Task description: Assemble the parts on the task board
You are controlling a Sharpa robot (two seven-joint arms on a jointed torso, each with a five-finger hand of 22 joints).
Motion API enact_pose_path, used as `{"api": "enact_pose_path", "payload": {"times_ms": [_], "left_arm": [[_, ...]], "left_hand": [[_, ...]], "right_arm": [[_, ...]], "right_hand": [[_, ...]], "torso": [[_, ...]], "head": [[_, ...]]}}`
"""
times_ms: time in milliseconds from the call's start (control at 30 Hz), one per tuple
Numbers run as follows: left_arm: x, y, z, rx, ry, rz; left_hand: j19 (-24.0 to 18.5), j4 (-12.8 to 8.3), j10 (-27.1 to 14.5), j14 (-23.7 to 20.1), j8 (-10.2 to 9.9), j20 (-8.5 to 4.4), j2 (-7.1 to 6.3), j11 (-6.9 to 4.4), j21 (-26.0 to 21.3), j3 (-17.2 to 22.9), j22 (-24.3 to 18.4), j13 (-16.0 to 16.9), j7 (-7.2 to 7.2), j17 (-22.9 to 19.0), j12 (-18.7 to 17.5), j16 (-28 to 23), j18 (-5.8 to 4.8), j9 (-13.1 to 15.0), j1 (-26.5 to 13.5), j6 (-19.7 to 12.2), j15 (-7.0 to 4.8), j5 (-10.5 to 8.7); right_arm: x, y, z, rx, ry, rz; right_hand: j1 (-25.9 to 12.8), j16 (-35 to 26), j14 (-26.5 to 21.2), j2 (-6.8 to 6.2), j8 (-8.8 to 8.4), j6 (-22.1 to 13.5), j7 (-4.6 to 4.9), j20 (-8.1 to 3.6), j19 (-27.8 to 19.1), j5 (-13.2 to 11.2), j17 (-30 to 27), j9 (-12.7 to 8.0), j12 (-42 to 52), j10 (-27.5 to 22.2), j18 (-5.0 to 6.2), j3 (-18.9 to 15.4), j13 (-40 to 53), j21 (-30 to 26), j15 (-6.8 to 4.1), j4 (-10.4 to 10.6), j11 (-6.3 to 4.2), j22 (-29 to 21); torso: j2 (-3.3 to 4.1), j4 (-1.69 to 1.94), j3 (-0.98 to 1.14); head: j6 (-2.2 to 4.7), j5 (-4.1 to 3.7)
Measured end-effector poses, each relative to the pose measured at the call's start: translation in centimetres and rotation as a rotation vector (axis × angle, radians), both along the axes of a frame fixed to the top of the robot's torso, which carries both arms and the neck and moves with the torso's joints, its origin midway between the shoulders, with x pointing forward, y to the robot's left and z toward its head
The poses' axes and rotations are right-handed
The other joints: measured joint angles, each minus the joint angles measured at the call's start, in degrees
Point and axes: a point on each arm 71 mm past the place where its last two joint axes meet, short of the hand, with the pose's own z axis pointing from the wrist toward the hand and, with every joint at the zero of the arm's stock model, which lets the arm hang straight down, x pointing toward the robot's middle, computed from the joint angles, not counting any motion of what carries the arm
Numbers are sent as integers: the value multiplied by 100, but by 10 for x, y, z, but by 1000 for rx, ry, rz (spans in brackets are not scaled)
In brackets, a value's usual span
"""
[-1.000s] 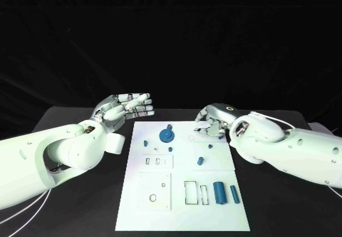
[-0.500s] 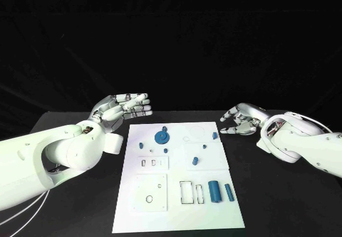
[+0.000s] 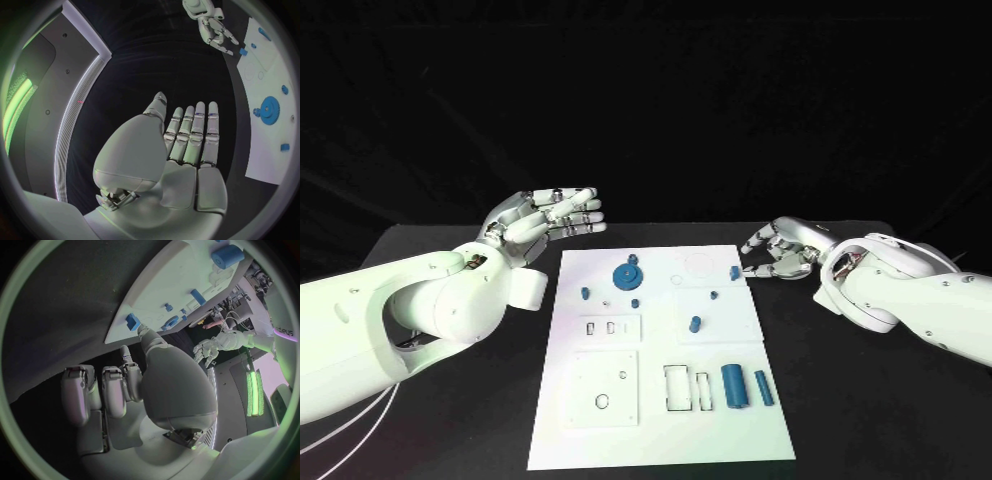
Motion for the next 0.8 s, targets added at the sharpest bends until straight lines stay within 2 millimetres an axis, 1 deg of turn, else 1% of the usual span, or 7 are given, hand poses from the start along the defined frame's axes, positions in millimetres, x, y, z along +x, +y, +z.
{"api": "enact_pose_path", "payload": {"times_ms": [100,167,467,567,633,800], "left_arm": [[0,0,0,0,0,0],[0,0,0,0,0,0],[0,1,0,0,0,1],[0,0,0,0,0,1],[0,0,0,0,0,0],[0,0,0,0,0,0]], "left_hand": [[0,0,0,5,0,0,0,0,0,0,0,0,0,0,0,0,0,0,0,0,5,0],[0,0,0,21,0,0,0,0,0,0,0,0,0,0,0,0,0,0,0,0,20,0],[0,0,0,20,0,0,0,0,0,0,-6,0,0,0,0,0,1,0,0,0,20,0],[0,0,0,20,0,0,0,0,0,0,-5,0,0,0,0,0,0,0,0,0,20,0],[0,0,0,20,0,0,0,0,0,0,-5,0,0,0,0,0,0,0,0,0,20,0],[0,0,0,20,0,0,0,0,0,0,-5,0,0,0,0,0,0,0,0,0,20,0]], "right_arm": [[1,2,-2,-3,3,1],[1,2,-3,-4,4,1],[0,6,-8,-16,12,10],[0,9,-9,-21,12,16],[0,11,-9,-23,14,20],[1,16,-10,-31,17,27]], "right_hand": [[1,0,0,1,0,0,0,0,0,21,0,0,0,0,0,0,0,0,0,0,0,0],[32,0,0,32,0,0,0,0,0,30,0,0,0,0,0,0,0,0,0,0,0,0],[30,0,0,30,0,22,22,0,0,95,-1,0,0,0,1,-1,0,0,0,1,0,-1],[53,0,0,53,1,90,17,0,0,95,-1,0,23,0,1,-1,0,0,0,1,0,-1],[94,0,0,94,1,180,12,0,0,155,-1,0,23,0,1,17,0,0,0,-17,0,3],[121,24,0,121,1,243,6,0,0,229,-1,0,32,6,2,55,0,0,0,-55,6,4]], "torso": [[3,1,0],[3,1,0],[3,-2,4],[3,-1,4],[3,-1,4],[3,1,5]], "head": [[-9,-3],[-14,-4],[-26,-8],[-27,-8],[-30,-8],[-46,-16]]}}
